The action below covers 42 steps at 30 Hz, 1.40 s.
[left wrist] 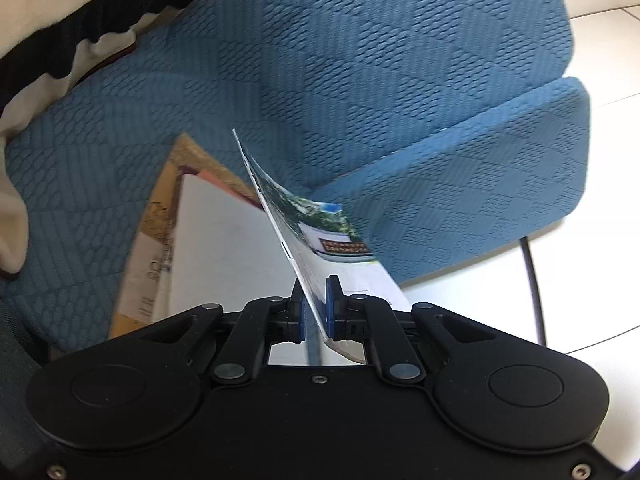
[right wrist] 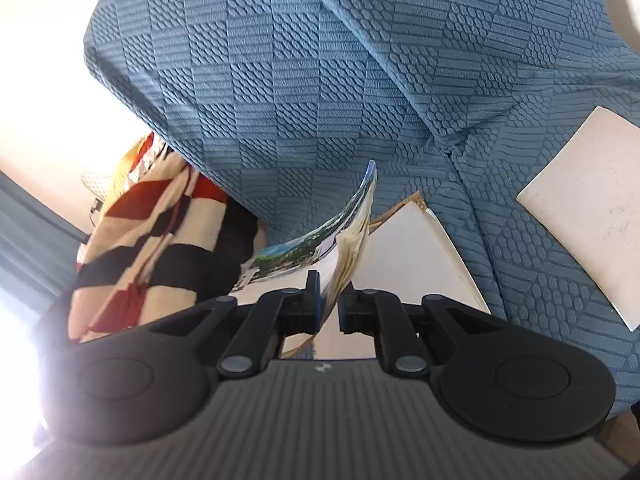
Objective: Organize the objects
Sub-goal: 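Carry the photo card and papers with both grippers toward the book stack, then lower the photo card onto the book stack and open both grippers, then withdraw both tools up from the book stack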
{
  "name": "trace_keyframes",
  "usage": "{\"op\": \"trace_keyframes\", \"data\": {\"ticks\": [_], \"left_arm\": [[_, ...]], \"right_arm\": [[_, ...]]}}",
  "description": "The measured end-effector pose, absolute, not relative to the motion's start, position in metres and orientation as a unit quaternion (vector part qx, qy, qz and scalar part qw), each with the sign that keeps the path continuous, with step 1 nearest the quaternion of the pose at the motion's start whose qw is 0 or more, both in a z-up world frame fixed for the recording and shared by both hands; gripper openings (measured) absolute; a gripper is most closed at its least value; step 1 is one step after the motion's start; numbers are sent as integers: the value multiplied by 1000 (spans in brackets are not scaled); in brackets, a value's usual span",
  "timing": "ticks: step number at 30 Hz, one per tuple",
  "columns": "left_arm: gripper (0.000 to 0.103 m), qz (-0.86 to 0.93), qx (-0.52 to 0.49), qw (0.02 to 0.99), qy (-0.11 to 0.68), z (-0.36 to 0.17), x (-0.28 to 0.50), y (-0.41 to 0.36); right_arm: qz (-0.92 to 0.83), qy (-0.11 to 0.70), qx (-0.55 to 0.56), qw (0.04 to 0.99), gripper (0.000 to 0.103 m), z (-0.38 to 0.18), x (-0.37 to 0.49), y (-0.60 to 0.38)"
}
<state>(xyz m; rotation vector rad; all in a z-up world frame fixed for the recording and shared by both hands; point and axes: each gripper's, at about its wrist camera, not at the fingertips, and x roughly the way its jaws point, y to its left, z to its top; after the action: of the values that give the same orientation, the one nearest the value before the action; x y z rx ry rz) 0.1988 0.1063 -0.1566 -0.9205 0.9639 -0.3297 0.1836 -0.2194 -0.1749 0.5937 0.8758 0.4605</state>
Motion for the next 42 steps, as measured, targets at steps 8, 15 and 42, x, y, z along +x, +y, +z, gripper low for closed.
{"op": "trace_keyframes", "data": {"ticks": [8, 15, 42], "left_arm": [[9, -130, -397, 778, 470, -188, 196, 105], [7, -102, -352, 785, 499, -208, 187, 95], [47, -103, -278, 838, 458, -117, 151, 80]], "right_arm": [[212, 434, 225, 846, 13, -203, 175, -207], [197, 470, 201, 837, 13, -226, 169, -207], [181, 458, 115, 863, 63, -140, 135, -222]]}}
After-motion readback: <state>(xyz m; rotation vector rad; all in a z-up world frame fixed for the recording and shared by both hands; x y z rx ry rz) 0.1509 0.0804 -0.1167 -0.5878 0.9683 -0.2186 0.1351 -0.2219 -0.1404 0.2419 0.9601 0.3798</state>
